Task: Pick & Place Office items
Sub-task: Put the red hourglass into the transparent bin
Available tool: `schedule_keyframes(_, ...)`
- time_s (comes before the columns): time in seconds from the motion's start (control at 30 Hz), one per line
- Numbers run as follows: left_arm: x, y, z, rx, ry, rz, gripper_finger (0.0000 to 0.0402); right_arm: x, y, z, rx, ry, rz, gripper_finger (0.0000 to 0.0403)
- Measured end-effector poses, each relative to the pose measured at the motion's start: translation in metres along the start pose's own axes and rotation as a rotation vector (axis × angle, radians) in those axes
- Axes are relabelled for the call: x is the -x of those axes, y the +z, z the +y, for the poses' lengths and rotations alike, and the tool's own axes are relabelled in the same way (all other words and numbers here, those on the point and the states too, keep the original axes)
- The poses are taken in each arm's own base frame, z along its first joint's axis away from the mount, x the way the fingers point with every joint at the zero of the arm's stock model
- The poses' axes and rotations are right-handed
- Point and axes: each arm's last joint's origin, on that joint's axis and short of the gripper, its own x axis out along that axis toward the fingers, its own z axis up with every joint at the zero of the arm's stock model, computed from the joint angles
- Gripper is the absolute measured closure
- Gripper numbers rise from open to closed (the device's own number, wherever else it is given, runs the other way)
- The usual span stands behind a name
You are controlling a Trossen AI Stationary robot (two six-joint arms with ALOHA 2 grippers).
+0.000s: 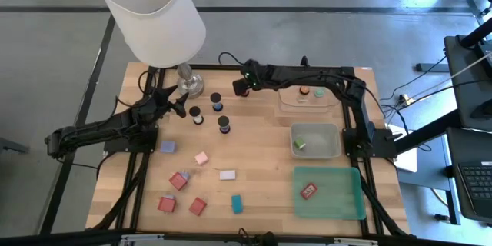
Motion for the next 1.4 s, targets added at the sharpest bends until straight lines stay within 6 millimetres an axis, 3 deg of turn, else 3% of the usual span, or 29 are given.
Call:
schedule_keyframes(0.13,0.000,0.000,0.000,0.000,0.000,0.000,0.0105,0.000,0.000,0.000,0.013,-0.018,-0.009,0.0050)
schedule_keyframes(0.43,0.000,0.000,0.000,0.000,0.001,0.000,0.0105,-0.022,-0.014,-0.003,-0.024,-0.019,0.076,0.0133)
schedule_keyframes(0.73,0.000,0.000,0.000,0.000,0.001,0.001,0.0105,-0.023,-0.014,-0.004,-0.047,-0.031,0.067,0.0201)
schedule_keyframes(1.07,0.000,0.000,0.000,-0.001,0.000,0.001,0.0105,-0.021,-0.008,-0.001,-0.042,-0.010,-0.003,0.0193)
schedule_keyframes(1.4,0.000,0.000,0.000,-0.001,0.000,0.001,0.0105,-0.021,-0.005,0.000,-0.063,-0.013,-0.044,0.0138)
